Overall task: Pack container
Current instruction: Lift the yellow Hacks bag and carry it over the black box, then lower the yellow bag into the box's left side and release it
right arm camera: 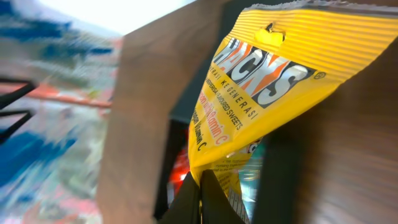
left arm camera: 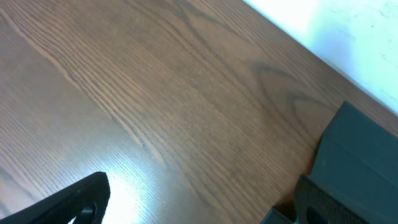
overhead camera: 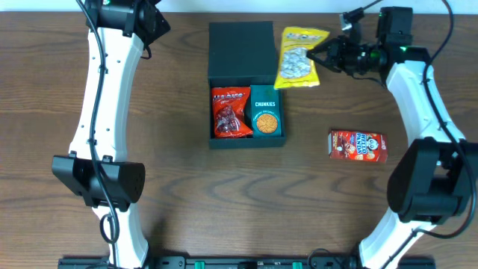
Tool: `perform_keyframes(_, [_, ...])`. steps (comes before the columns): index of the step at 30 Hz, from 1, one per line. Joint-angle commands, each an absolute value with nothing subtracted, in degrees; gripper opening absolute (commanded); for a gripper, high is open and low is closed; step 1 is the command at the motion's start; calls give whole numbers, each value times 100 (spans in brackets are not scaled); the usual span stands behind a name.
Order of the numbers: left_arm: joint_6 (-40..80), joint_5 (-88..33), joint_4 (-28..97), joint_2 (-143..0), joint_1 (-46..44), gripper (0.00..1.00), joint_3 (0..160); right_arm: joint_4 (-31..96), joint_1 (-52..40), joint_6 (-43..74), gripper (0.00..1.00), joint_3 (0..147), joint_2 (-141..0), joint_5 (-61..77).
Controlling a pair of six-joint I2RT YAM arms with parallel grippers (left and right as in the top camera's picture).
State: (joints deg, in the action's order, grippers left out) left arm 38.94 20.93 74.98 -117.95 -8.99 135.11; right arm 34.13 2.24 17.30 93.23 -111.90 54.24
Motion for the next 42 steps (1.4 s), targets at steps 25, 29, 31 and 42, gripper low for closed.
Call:
perform_keyframes(25, [3850, 2093, 7669, -11699, -519, 95, 13622, 4716, -1540, 742, 1, 9395, -11118, 6062])
perform_keyframes(29, [3850, 2093, 7669, -11699, -519, 95, 13622, 4718, -1656, 897, 1, 9395, -11286, 6064])
perform_keyframes(31, [3850, 2093, 7669, -11699, -519, 95, 13622, 4722, -1693, 1009, 1, 9393, -11402, 6062])
perform_keyframes(42, [3765, 2093, 7732, -11699, -521, 95, 13622, 4720, -1730, 1367, 1, 9389, -11893, 5172])
